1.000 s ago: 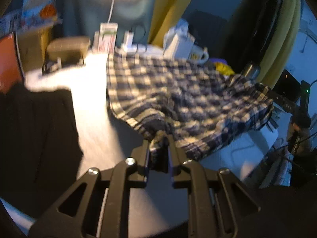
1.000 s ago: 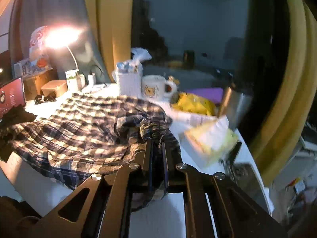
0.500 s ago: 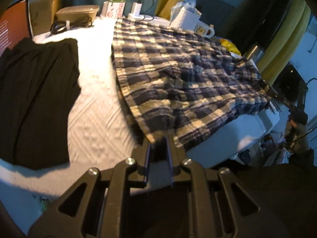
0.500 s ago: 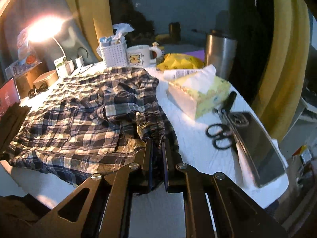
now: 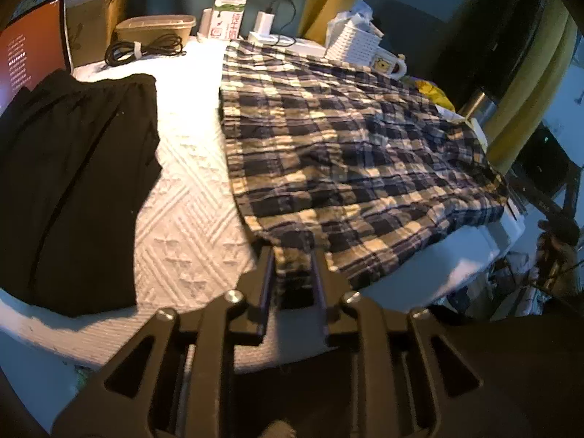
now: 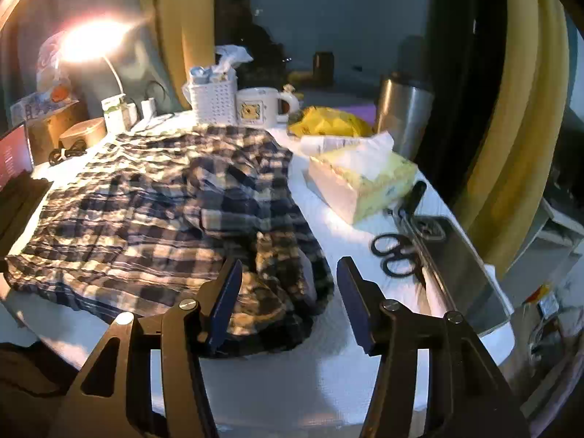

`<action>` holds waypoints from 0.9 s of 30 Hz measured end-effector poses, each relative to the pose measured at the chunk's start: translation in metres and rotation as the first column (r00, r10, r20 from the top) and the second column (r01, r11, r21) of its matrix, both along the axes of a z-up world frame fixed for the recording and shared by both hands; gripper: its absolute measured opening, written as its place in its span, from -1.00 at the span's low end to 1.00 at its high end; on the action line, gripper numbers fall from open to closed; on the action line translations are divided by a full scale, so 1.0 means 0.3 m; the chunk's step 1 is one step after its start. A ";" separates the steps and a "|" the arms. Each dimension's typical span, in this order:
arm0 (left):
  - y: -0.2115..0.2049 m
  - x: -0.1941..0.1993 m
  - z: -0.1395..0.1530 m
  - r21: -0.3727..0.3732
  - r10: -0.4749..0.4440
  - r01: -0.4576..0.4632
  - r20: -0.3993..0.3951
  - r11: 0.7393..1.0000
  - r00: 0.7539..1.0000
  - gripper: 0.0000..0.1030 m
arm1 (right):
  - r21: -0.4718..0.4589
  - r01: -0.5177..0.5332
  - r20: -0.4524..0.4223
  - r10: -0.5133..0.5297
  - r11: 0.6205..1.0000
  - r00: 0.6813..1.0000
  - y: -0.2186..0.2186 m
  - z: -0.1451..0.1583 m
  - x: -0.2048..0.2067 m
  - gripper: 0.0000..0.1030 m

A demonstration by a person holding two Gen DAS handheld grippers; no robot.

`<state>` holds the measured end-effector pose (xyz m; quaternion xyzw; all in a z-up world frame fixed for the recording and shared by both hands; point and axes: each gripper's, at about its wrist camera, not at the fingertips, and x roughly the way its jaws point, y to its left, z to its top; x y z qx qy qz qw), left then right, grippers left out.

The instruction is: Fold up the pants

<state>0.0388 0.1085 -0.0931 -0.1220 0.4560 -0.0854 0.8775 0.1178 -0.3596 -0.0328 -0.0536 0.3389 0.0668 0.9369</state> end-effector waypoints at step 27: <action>-0.154 -0.011 -0.081 0.153 -0.107 0.093 0.085 0.984 0.991 -0.47 | 0.111 -0.440 -0.189 0.453 0.891 0.871 0.598 -0.237 -0.088 -0.91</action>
